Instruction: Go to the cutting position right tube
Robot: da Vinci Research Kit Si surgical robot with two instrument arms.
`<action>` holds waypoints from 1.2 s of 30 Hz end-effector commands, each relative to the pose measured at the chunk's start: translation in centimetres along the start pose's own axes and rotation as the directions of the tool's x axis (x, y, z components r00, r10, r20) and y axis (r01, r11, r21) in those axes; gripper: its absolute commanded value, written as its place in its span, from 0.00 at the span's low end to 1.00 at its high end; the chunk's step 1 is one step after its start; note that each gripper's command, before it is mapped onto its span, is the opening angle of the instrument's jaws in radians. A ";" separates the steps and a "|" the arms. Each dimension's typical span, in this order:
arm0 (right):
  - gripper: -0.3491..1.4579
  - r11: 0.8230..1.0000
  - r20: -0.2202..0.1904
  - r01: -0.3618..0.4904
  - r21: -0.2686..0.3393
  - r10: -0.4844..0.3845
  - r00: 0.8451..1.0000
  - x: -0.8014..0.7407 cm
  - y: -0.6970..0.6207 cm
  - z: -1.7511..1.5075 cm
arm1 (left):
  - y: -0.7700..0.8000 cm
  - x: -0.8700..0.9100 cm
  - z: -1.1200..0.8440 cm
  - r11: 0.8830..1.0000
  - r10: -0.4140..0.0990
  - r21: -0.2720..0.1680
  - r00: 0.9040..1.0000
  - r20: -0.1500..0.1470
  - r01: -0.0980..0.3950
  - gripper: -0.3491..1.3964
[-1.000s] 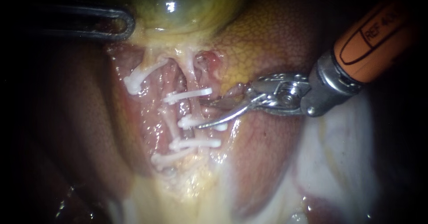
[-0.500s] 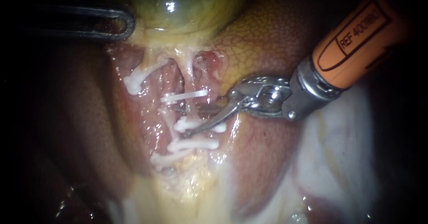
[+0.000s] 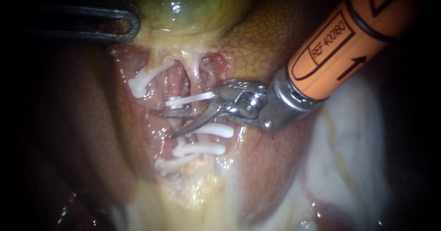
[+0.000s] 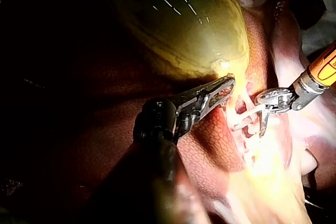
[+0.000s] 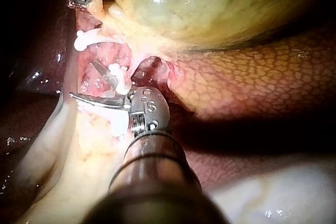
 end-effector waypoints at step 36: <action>0.58 0.998 -0.050 0.019 0.053 -0.016 0.999 0.29 -0.38 0.03 | 0.00 0.00 0.01 1.000 0.000 0.000 1.000 0.000 0.000 0.00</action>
